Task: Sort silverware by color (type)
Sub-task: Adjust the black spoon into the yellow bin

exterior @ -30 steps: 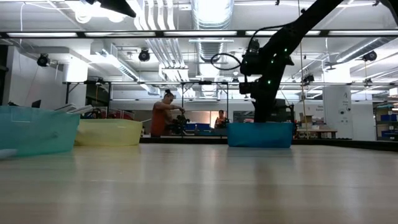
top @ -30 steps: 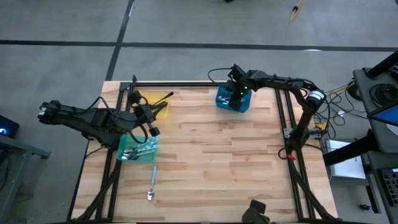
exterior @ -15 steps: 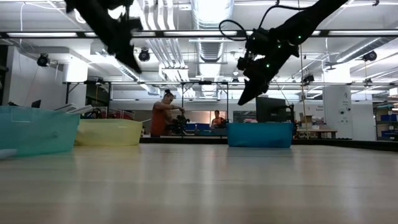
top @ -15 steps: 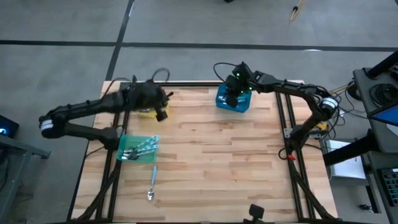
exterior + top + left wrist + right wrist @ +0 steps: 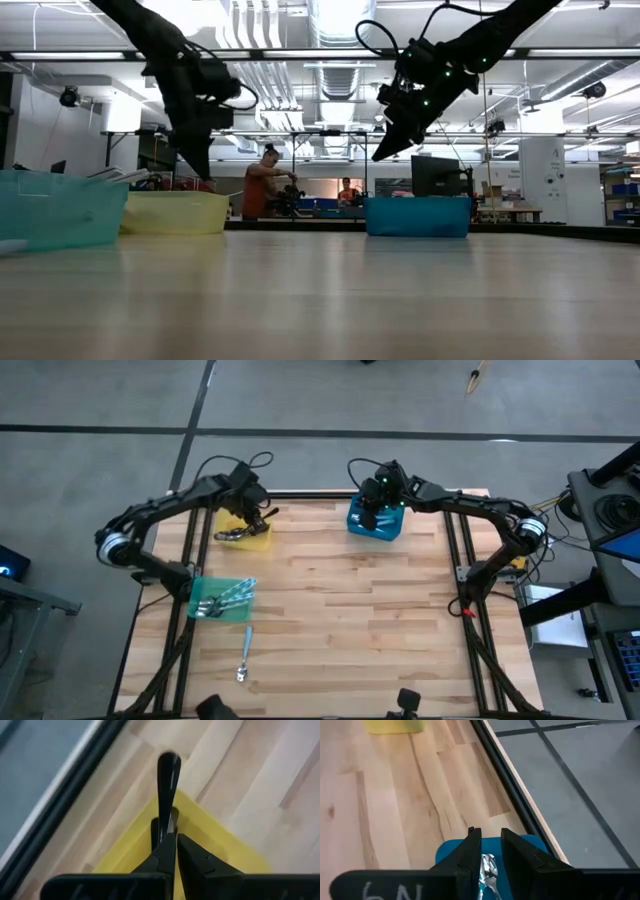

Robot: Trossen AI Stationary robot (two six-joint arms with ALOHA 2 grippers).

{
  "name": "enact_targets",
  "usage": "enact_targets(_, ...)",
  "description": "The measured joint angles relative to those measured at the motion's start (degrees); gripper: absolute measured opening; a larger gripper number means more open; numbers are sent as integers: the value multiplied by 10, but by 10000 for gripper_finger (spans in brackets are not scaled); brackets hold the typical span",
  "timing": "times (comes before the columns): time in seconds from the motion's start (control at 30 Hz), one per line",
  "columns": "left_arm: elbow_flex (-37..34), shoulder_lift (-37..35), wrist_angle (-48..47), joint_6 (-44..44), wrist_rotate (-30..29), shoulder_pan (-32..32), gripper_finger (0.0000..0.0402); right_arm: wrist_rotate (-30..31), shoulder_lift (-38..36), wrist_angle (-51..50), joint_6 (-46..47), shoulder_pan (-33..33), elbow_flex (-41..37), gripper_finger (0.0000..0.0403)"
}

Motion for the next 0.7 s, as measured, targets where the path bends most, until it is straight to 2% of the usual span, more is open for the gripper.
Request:
enact_targets(0.17,17,32,-19,22,-6,0,20,0,0,-1,0,0,0,64)
enact_targets(0.5,7,34,-19,51,-9,1,107,0,0,-3,4,0,0,75)
enact_targets(0.7,-6,35,-18,51,-9,1,118,0,1,-8,3,0,0,68)
